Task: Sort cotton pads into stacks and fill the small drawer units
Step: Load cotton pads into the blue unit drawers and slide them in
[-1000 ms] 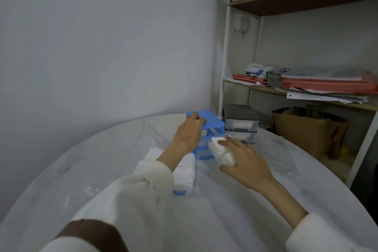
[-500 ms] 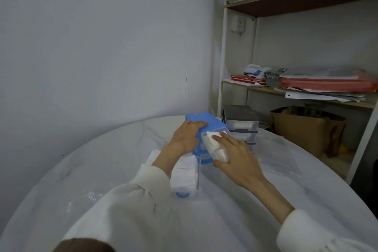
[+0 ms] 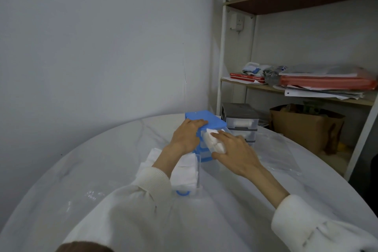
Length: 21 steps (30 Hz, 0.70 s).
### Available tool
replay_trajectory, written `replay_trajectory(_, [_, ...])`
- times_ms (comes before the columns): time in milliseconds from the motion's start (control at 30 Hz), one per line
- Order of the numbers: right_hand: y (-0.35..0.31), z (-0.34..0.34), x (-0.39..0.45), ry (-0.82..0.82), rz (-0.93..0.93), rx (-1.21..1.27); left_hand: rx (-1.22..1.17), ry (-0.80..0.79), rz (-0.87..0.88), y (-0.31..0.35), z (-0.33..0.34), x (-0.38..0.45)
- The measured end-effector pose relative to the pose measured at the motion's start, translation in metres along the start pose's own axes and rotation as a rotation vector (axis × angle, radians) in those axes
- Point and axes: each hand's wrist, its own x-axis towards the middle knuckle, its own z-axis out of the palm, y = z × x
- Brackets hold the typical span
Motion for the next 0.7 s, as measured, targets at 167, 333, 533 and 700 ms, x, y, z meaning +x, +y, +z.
replay_trajectory(167, [-0.006, -0.020, 0.018, -0.112, -0.020, -0.059, -0.023, 0.010, -0.015, 0.001, 0.001, -0.001])
replay_trajectory(333, [-0.007, -0.013, 0.020, -0.091, -0.055, -0.029, -0.033, 0.005, -0.030, 0.001, 0.000, -0.001])
replay_trajectory(533, [0.013, -0.008, 0.006, -0.185, -0.110, 0.048, -0.060, 0.038, -0.010, 0.005, 0.000, -0.002])
replay_trajectory(700, [0.013, -0.008, 0.011, -0.116, -0.180, 0.005, -0.079, 0.041, -0.021, 0.006, 0.000, -0.002])
